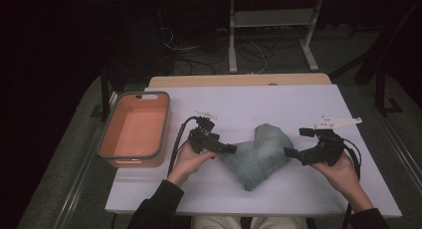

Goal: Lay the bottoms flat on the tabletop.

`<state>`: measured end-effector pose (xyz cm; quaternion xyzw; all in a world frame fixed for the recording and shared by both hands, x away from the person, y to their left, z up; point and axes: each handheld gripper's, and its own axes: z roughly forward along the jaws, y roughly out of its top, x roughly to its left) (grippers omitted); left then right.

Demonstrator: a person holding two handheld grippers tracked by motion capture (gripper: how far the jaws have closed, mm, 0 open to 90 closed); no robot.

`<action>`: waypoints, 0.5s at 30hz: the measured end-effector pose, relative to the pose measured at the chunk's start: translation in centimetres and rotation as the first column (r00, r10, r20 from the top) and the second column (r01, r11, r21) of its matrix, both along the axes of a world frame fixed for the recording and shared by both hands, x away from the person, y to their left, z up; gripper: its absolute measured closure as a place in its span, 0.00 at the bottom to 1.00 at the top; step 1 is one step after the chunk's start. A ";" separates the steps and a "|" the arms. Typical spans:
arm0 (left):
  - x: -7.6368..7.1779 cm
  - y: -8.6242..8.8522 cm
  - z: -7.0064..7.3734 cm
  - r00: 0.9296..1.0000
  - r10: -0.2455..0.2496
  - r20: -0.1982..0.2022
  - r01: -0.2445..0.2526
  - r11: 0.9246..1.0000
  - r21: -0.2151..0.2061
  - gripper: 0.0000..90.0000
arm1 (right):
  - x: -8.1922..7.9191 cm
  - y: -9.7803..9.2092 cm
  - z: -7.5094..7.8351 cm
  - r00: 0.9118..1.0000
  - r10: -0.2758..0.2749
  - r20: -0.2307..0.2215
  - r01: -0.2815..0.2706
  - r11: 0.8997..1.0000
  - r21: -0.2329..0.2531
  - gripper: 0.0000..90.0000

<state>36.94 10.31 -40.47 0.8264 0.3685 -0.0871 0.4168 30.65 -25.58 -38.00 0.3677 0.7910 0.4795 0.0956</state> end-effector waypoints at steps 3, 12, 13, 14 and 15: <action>0.1 0.1 -0.4 1.000 0.027 -0.006 -0.027 1.000 -0.012 0.00 | 0.6 0.1 -0.1 1.000 -0.007 -0.005 0.007 1.000 0.012 0.00; 0.2 0.4 -2.1 0.997 0.066 -0.041 -0.067 0.998 -0.010 0.00 | 1.7 0.1 -1.0 0.999 -0.031 -0.032 0.032 0.999 0.038 0.00; 0.2 0.4 -2.2 0.997 0.066 -0.047 -0.066 0.998 -0.008 0.00 | 1.8 0.2 -1.2 0.999 -0.033 -0.041 0.035 0.999 0.029 0.00; 0.2 0.4 -2.4 0.997 0.065 -0.052 -0.065 0.998 -0.002 0.00 | 1.9 0.2 -1.3 0.998 -0.034 -0.046 0.035 0.999 0.022 0.00; 0.2 0.3 -2.6 0.996 0.064 -0.058 -0.064 0.998 0.002 0.00 | 1.9 0.2 -1.4 0.998 -0.038 -0.055 0.039 0.999 0.015 0.00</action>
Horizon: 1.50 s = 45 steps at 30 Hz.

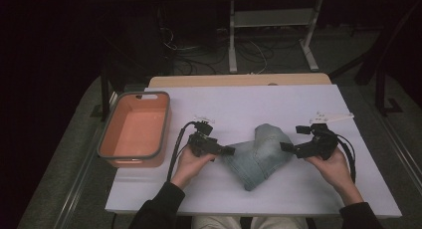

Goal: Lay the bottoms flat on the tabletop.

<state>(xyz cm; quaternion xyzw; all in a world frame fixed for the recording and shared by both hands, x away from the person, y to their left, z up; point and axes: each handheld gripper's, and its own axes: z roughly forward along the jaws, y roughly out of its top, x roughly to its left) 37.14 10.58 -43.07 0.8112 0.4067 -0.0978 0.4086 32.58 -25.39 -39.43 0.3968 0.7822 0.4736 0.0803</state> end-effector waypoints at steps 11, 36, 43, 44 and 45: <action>0.1 0.0 -1.1 0.996 0.037 -0.076 -0.036 0.999 0.013 0.32 | 0.7 -0.9 -2.2 0.993 0.016 -0.113 -0.018 1.000 -0.010 0.40; 0.8 0.6 -1.7 0.995 0.001 -0.099 -0.006 0.999 -0.047 0.80 | 2.3 0.8 -1.5 0.997 0.064 -0.053 -0.069 0.994 -0.089 0.91; 0.4 0.4 -1.0 0.999 0.007 -0.041 -0.010 0.998 -0.069 0.81 | 4.5 0.6 -1.7 0.998 0.060 -0.034 -0.063 0.992 -0.113 0.91; 0.4 0.4 -0.9 0.999 0.008 -0.037 -0.011 0.997 -0.076 0.81 | 4.8 0.5 -1.7 0.998 0.057 -0.032 -0.061 0.991 -0.115 0.92; 0.3 0.4 -0.8 0.999 0.005 -0.033 -0.008 0.997 -0.083 0.81 | 5.0 0.5 -1.7 0.998 0.051 -0.031 -0.054 0.992 -0.116 0.92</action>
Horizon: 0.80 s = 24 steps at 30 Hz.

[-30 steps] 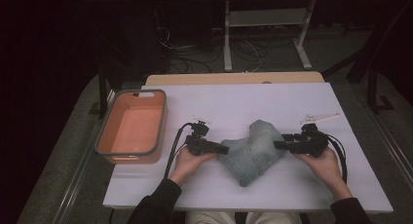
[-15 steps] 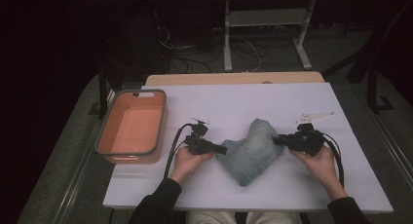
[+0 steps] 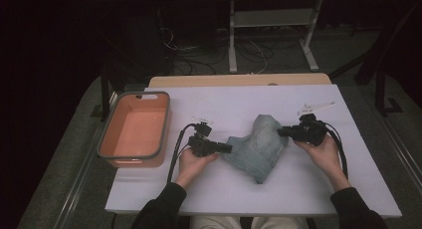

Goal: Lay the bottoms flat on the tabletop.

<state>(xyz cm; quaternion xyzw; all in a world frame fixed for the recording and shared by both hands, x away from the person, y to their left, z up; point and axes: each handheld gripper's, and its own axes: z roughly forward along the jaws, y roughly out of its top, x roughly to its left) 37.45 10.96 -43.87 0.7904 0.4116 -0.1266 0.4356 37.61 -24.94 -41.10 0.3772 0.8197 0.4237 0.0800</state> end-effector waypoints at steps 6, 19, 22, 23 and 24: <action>-0.8 -0.8 0.6 0.999 -0.039 0.030 0.039 0.999 -0.010 0.81 | 2.0 -0.2 -0.4 1.000 -0.013 0.004 0.013 1.000 0.002 0.95; -2.2 -2.6 0.9 0.993 -0.112 0.048 0.111 0.994 0.023 0.81 | 2.6 -0.2 -0.5 1.000 -0.010 -0.019 0.010 1.000 0.023 0.95; -2.5 -2.4 1.5 0.992 -0.098 0.083 0.095 0.995 0.036 0.81 | 2.5 -0.1 -0.2 1.000 -0.015 -0.005 0.015 1.000 0.018 0.96; -2.5 -2.2 1.7 0.991 -0.095 0.097 0.091 0.995 0.036 0.81 | 2.4 0.0 0.0 1.000 -0.019 0.000 0.019 1.000 0.014 0.96; -2.5 -2.1 1.8 0.991 -0.087 0.101 0.084 0.996 0.030 0.81 | 2.4 0.2 0.2 1.000 -0.021 0.010 0.021 1.000 0.010 0.96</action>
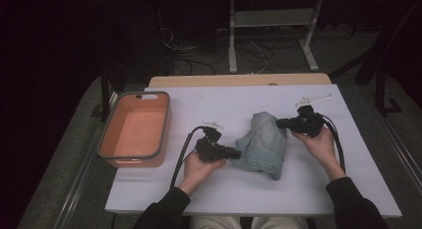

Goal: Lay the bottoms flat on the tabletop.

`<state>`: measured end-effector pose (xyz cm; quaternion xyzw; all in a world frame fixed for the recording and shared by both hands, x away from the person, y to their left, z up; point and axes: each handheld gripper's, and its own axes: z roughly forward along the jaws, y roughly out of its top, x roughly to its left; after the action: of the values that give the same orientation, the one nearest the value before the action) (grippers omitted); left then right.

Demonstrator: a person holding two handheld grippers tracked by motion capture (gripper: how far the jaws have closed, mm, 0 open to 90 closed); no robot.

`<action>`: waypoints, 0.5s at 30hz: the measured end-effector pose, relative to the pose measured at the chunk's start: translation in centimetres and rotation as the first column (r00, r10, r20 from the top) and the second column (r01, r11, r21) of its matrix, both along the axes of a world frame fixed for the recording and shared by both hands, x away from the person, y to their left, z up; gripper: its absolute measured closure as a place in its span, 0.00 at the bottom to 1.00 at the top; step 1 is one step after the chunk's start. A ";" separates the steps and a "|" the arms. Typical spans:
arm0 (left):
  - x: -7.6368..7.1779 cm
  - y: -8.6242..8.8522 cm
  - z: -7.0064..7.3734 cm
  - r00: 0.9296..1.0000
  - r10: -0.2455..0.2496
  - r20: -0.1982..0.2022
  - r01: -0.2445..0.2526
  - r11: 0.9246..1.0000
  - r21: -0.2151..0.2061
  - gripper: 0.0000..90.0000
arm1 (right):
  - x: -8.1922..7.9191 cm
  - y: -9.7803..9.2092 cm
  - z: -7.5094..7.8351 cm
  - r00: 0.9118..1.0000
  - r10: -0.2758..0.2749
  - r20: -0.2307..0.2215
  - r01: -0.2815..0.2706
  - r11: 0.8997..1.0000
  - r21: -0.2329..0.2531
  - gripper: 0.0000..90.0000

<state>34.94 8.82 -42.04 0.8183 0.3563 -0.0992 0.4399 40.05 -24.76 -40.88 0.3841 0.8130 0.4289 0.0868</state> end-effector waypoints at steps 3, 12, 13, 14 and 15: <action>0.0 0.4 0.3 1.000 0.017 0.009 -0.016 1.000 -0.004 0.81 | 0.0 0.5 0.6 1.000 -0.007 0.027 0.007 1.000 0.002 0.97; 0.2 1.7 1.1 0.996 0.072 0.056 -0.069 0.996 -0.056 0.81 | 1.1 1.8 2.3 0.996 -0.015 0.086 0.014 1.000 0.018 0.98; 0.1 1.9 1.2 0.995 0.079 0.066 -0.075 0.995 -0.069 0.81 | 1.1 1.9 2.8 0.995 -0.013 0.102 0.011 1.000 0.020 0.98; 0.1 2.1 1.4 0.993 0.091 0.074 -0.085 0.993 -0.084 0.81 | 1.1 2.0 3.3 0.992 -0.016 0.123 0.013 1.000 0.024 0.98; 0.0 2.4 1.6 0.991 0.106 0.086 -0.097 0.990 -0.099 0.81 | 1.0 2.0 3.9 0.990 -0.020 0.141 0.015 0.999 0.037 0.98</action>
<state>34.97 11.20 -40.48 0.7811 0.3721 -0.0560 0.4982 41.07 -22.73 -37.02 0.3614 0.7935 0.4688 0.1411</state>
